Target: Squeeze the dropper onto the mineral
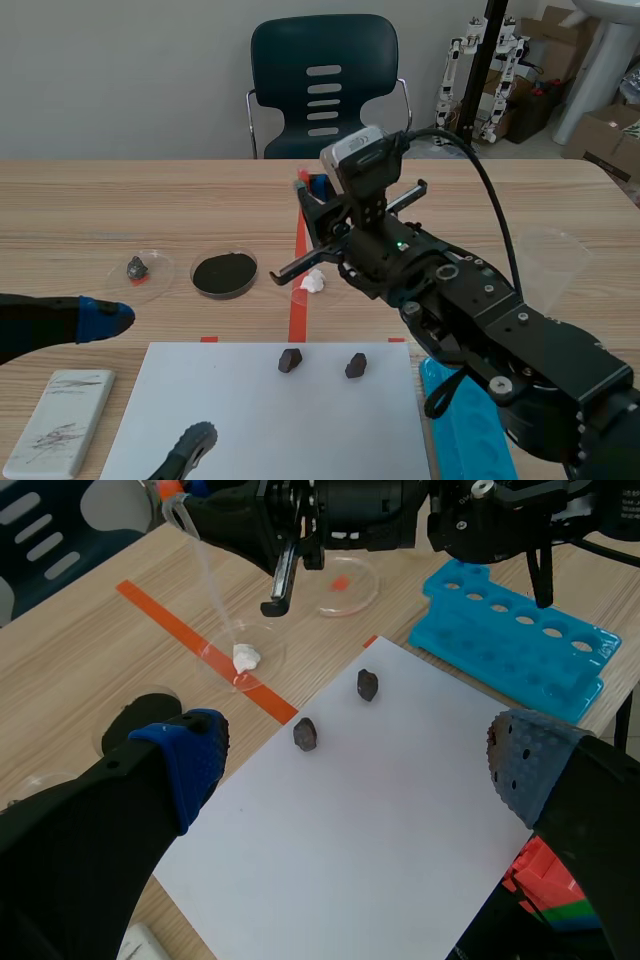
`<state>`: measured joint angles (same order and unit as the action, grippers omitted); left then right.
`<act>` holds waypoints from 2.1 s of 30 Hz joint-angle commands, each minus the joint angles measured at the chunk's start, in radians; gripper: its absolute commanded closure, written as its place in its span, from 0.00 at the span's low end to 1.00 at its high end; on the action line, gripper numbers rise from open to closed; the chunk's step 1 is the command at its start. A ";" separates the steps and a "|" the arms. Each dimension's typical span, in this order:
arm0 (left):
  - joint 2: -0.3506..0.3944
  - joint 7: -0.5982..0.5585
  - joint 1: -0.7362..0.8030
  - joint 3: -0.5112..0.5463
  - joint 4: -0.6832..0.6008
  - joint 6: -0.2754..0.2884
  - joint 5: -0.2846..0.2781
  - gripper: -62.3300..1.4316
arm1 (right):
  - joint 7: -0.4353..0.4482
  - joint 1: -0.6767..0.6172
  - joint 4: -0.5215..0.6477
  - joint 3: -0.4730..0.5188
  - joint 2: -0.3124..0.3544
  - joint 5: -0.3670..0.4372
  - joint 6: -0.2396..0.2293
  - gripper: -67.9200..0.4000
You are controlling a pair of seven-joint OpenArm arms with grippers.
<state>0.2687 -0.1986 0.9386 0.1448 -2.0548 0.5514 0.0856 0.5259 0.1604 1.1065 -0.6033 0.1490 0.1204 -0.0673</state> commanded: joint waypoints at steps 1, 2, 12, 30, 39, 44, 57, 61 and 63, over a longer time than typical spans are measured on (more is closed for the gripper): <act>-0.002 -0.014 0.006 0.002 -0.007 -0.002 -0.014 0.13 | 0.019 -0.035 0.087 0.010 0.022 0.007 0.039 0.93; -0.002 -0.014 0.006 0.002 -0.007 -0.002 -0.014 0.13 | 0.019 -0.060 0.126 0.010 0.034 0.007 0.064 0.93; -0.002 -0.014 0.006 0.002 -0.007 -0.002 -0.014 0.13 | 0.019 -0.460 0.613 0.090 0.188 0.006 0.184 0.93; -0.002 -0.014 0.006 0.002 -0.007 -0.002 -0.014 0.13 | 0.230 -1.110 0.876 0.290 0.264 -0.024 0.184 0.93; -0.002 -0.014 0.006 0.002 -0.007 -0.002 -0.014 0.13 | 0.281 -1.221 0.876 0.292 0.264 -0.024 0.184 0.93; -0.002 -0.014 0.006 0.002 -0.007 -0.002 -0.014 0.13 | 0.281 -1.230 0.876 0.292 0.264 -0.024 0.184 0.93; -0.002 -0.014 0.006 0.002 -0.007 -0.002 -0.014 0.13 | 0.281 -1.227 0.876 0.292 0.264 -0.024 0.184 0.93; -0.002 -0.014 0.006 0.002 -0.007 -0.002 -0.014 0.13 | 0.281 -1.227 0.876 0.292 0.264 -0.024 0.184 0.93; -0.002 -0.014 0.006 0.002 -0.007 -0.002 -0.014 0.13 | 0.281 -1.227 0.876 0.292 0.264 -0.024 0.184 0.93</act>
<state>0.2687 -0.1986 0.9386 0.1448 -2.0548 0.5514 0.0856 0.7856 -1.0752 1.9804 -0.3088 0.4179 0.0940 0.1158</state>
